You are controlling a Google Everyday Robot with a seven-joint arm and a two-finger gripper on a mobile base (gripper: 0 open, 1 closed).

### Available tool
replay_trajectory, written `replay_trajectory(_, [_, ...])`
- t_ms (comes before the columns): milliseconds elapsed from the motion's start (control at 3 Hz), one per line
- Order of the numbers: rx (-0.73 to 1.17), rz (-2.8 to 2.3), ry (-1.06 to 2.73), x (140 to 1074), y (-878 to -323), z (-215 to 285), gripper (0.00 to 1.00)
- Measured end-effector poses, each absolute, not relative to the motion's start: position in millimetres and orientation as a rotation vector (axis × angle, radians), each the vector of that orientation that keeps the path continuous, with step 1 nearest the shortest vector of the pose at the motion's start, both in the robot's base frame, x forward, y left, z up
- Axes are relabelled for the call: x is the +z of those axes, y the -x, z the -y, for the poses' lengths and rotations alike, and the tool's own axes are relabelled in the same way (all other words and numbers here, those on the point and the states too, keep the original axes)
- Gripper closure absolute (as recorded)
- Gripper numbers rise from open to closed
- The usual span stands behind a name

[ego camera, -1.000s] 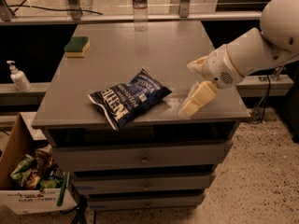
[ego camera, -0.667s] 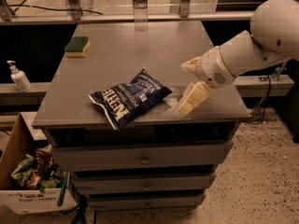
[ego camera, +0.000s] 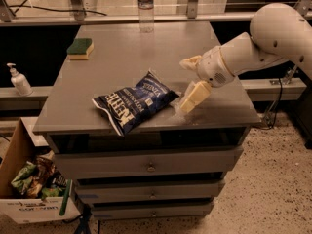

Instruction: Move blue chip bag near water bottle

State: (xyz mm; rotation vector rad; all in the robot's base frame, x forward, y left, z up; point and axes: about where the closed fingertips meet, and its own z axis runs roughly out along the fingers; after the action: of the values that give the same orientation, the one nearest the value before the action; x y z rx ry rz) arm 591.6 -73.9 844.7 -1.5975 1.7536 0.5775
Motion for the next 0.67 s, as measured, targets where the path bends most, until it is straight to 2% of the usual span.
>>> replay_trajectory(333, [0.601,-1.715,1.569,849,-590,67,0.0])
replay_trajectory(667, [0.626,-1.693,1.537,848,-580,61,0.17])
